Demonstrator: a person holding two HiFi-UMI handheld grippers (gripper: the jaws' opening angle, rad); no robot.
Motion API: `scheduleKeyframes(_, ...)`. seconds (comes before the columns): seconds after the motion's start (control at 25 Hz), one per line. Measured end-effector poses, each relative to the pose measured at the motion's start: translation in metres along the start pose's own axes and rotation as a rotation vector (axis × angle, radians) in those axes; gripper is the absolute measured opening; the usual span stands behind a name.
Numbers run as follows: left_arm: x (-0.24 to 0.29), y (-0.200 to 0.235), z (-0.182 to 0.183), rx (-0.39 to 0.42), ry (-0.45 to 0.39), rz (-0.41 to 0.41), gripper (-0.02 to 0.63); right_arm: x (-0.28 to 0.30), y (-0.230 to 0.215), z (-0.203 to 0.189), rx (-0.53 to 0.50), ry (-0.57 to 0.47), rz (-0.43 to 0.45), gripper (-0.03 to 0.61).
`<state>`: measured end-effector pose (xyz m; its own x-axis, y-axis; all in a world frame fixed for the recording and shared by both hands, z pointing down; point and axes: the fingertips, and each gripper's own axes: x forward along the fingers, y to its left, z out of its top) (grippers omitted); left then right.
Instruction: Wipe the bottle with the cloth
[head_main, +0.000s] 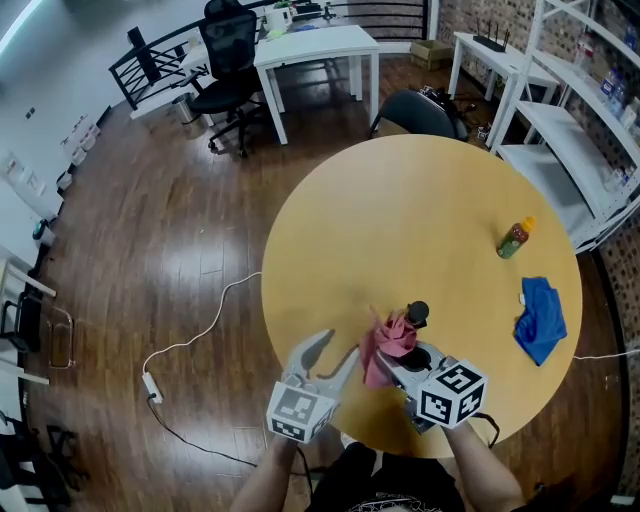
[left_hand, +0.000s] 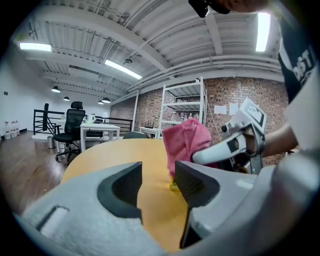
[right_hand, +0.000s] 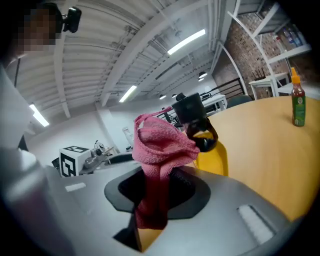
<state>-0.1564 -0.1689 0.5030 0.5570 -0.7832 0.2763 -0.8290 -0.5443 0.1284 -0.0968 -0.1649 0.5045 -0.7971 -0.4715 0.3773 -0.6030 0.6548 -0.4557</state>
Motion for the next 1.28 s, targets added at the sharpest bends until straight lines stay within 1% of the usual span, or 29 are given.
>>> scheduleKeyframes(0.12, -0.005, 0.006, 0.012, -0.011, -0.037, 0.022, 0.206, 0.006, -0.012, -0.016, 0.028, 0.025, -0.025, 0.100)
scheduleKeyframes(0.24, -0.008, 0.004, 0.021, -0.003, -0.052, 0.020, 0.206, 0.009, -0.020, -0.030, 0.091, 0.044, -0.037, 0.100)
scheduleKeyframes(0.4, -0.004, -0.005, 0.026, 0.020, -0.057, -0.001, 0.206, 0.015, -0.033, -0.050, 0.203, 0.076, -0.050, 0.100)
scheduleKeyframes(0.56, 0.001, -0.015, 0.029, 0.040, -0.054, -0.024, 0.206, 0.021, -0.042, -0.066, 0.341, 0.094, -0.067, 0.100)
scheduleKeyframes(0.68, 0.002, -0.022, 0.032, 0.048, -0.057, -0.041, 0.206, 0.024, -0.047, -0.080, 0.434, 0.127, -0.082, 0.100)
scheduleKeyframes(0.84, 0.005, -0.028, 0.034, 0.052, -0.062, -0.065, 0.206, 0.029, -0.048, -0.093, 0.522, 0.164, -0.086, 0.099)
scheduleKeyframes(0.92, 0.008, -0.031, 0.037, 0.058, -0.065, -0.082, 0.206, 0.027, -0.046, -0.092, 0.521, 0.168, -0.084, 0.100)
scheduleKeyframes(1.04, 0.016, -0.039, 0.042, 0.070, -0.064, -0.120, 0.206, 0.006, -0.041, -0.078, 0.438, 0.137, -0.093, 0.100)
scheduleKeyframes(1.12, 0.022, -0.043, 0.041, 0.076, -0.055, -0.153, 0.206, -0.016, -0.033, -0.054, 0.377, 0.067, -0.092, 0.099)
scheduleKeyframes(1.28, 0.035, -0.047, 0.035, 0.062, -0.033, -0.191, 0.207, -0.061, -0.016, 0.013, 0.253, -0.116, -0.097, 0.098)
